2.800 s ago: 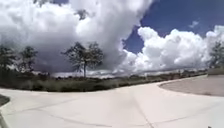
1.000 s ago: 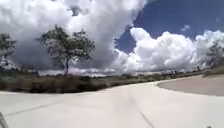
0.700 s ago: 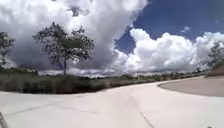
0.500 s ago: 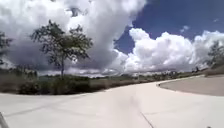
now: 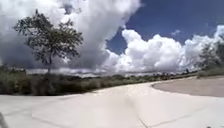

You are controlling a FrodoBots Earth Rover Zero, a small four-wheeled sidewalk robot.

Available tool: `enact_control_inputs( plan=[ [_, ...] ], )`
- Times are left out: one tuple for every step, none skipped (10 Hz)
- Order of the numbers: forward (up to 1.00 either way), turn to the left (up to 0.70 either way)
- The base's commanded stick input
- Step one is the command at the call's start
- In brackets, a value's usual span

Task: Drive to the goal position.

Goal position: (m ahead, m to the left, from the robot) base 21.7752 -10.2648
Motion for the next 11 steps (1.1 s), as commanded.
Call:
enact_control_inputs(
  plan=[
    [0.85, 0.00],
    [0.85, 0.00],
    [0.85, 0.00],
    [0.85, 0.00],
    [0.85, 0.00],
    [0.85, 0.00],
    [0.85, -0.13],
    [0.85, -0.31],
    [0.85, -0.33],
    [0.85, -0.33],
    [0.85, -0.18]
  ],
)
